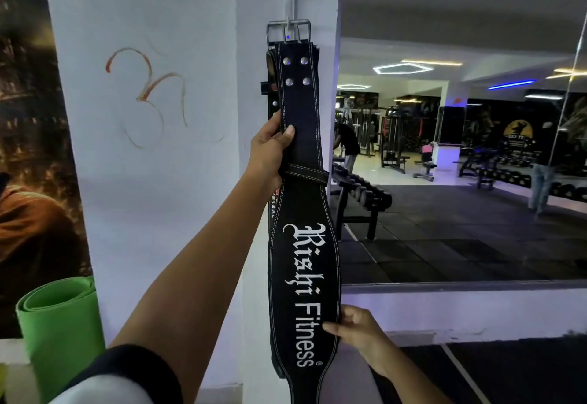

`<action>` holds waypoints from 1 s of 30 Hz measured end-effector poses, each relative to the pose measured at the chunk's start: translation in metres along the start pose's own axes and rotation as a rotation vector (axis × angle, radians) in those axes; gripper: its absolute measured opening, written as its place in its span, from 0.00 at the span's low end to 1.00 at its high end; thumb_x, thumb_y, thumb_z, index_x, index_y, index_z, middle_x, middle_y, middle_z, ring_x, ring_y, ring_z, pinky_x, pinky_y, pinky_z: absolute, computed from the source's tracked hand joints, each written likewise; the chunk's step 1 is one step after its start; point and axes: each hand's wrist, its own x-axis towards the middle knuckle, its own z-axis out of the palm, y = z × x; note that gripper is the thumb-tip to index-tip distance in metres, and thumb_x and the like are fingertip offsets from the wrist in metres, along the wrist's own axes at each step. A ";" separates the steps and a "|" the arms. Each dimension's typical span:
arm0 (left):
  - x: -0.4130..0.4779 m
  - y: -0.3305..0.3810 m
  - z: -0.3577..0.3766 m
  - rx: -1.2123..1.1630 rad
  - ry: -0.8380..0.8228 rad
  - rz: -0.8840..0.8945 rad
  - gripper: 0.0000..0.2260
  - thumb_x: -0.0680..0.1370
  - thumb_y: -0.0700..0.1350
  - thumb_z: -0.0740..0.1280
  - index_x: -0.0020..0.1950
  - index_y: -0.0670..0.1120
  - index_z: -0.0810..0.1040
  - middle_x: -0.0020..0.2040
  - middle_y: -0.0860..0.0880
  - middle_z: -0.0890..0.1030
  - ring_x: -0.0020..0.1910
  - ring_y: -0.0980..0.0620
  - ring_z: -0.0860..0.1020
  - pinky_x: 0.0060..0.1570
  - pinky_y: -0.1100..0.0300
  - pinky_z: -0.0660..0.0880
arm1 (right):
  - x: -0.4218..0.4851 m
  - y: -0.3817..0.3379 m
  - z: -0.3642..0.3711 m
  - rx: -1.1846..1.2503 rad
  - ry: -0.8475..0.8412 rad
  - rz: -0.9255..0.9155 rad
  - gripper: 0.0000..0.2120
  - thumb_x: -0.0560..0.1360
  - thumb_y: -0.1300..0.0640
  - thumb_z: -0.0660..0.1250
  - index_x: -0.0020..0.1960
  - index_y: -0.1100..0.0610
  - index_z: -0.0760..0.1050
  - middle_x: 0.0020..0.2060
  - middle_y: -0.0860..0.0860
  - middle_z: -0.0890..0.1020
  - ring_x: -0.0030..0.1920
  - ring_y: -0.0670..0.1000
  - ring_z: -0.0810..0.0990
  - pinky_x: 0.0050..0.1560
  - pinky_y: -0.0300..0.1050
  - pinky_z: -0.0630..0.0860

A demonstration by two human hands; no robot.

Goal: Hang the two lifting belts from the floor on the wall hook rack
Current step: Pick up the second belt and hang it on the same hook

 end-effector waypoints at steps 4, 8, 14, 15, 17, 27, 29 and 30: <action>0.000 0.002 -0.004 0.009 0.015 -0.011 0.19 0.79 0.35 0.60 0.67 0.49 0.73 0.53 0.49 0.82 0.54 0.47 0.79 0.58 0.49 0.77 | 0.003 -0.009 0.000 0.035 0.027 0.006 0.12 0.69 0.67 0.70 0.53 0.64 0.79 0.42 0.52 0.87 0.42 0.50 0.85 0.42 0.41 0.81; 0.000 0.001 -0.004 0.003 0.029 -0.019 0.19 0.79 0.35 0.60 0.68 0.48 0.72 0.57 0.46 0.81 0.55 0.46 0.79 0.59 0.48 0.77 | 0.014 -0.067 0.006 0.104 0.046 -0.137 0.08 0.70 0.65 0.70 0.48 0.55 0.79 0.42 0.49 0.86 0.41 0.46 0.85 0.45 0.41 0.81; -0.003 -0.009 -0.004 0.034 -0.018 -0.007 0.19 0.79 0.34 0.60 0.68 0.46 0.72 0.53 0.46 0.82 0.51 0.48 0.80 0.55 0.53 0.78 | 0.027 -0.169 0.023 0.024 0.122 -0.394 0.05 0.72 0.65 0.68 0.39 0.58 0.76 0.36 0.52 0.81 0.34 0.43 0.79 0.32 0.28 0.74; -0.003 -0.010 -0.005 0.044 -0.020 -0.004 0.19 0.79 0.34 0.60 0.68 0.46 0.72 0.51 0.47 0.82 0.50 0.48 0.80 0.54 0.54 0.79 | 0.029 -0.183 0.024 0.032 0.151 -0.411 0.06 0.72 0.64 0.69 0.37 0.57 0.74 0.36 0.53 0.80 0.32 0.43 0.78 0.29 0.30 0.72; -0.004 -0.009 -0.007 0.052 -0.019 -0.005 0.19 0.78 0.34 0.60 0.68 0.45 0.72 0.51 0.46 0.82 0.50 0.47 0.80 0.54 0.54 0.79 | 0.032 -0.204 0.027 -0.014 0.184 -0.418 0.08 0.72 0.57 0.70 0.36 0.56 0.73 0.38 0.56 0.79 0.36 0.49 0.78 0.32 0.37 0.72; -0.016 -0.006 -0.012 0.095 -0.074 -0.032 0.17 0.78 0.34 0.60 0.63 0.47 0.77 0.47 0.49 0.85 0.44 0.53 0.83 0.44 0.61 0.81 | 0.048 -0.280 0.050 0.001 0.324 -0.541 0.14 0.72 0.46 0.68 0.45 0.57 0.77 0.48 0.59 0.84 0.48 0.57 0.82 0.55 0.57 0.78; -0.019 -0.007 -0.015 0.100 -0.097 -0.044 0.17 0.78 0.33 0.60 0.63 0.46 0.76 0.46 0.50 0.85 0.43 0.54 0.84 0.42 0.62 0.81 | 0.054 -0.300 0.051 0.149 0.310 -0.503 0.11 0.72 0.48 0.68 0.37 0.55 0.75 0.43 0.58 0.83 0.44 0.56 0.80 0.54 0.57 0.77; -0.019 -0.007 -0.017 0.114 -0.104 -0.053 0.16 0.78 0.33 0.60 0.61 0.46 0.78 0.43 0.52 0.86 0.42 0.56 0.84 0.41 0.63 0.81 | 0.057 -0.309 0.049 0.205 0.305 -0.495 0.12 0.72 0.48 0.68 0.34 0.54 0.73 0.39 0.57 0.80 0.42 0.55 0.78 0.53 0.57 0.77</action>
